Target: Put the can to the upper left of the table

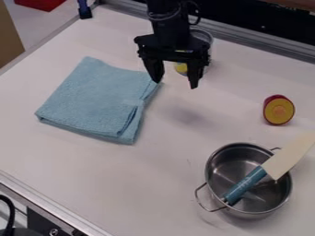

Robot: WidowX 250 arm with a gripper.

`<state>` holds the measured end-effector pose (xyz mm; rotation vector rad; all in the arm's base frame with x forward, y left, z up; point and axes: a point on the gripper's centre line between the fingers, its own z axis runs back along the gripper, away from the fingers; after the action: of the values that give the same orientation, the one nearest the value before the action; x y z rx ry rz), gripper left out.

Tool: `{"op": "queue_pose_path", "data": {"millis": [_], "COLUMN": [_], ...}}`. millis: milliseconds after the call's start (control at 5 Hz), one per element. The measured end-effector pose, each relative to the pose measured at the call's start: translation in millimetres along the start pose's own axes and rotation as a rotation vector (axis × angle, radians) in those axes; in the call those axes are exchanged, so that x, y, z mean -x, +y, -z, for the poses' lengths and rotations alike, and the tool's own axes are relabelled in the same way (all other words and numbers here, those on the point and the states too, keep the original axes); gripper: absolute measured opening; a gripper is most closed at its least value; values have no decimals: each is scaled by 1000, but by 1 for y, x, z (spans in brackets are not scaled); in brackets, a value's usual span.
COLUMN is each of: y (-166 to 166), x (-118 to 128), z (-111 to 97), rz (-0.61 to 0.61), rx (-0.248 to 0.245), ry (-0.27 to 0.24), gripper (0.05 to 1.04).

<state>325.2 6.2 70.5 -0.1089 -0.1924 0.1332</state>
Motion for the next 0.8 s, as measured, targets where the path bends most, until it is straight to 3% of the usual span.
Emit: {"op": "queue_pose_path", "data": {"millis": [200,400,800], "y": [1,4,12], "x": [5,-11,-72], "z": [10,10,3], "rz": [-5,-15,-105], "rx": [-4,-38,-76], "ry": [35,20,-65], "gripper": [998,999,999]}}
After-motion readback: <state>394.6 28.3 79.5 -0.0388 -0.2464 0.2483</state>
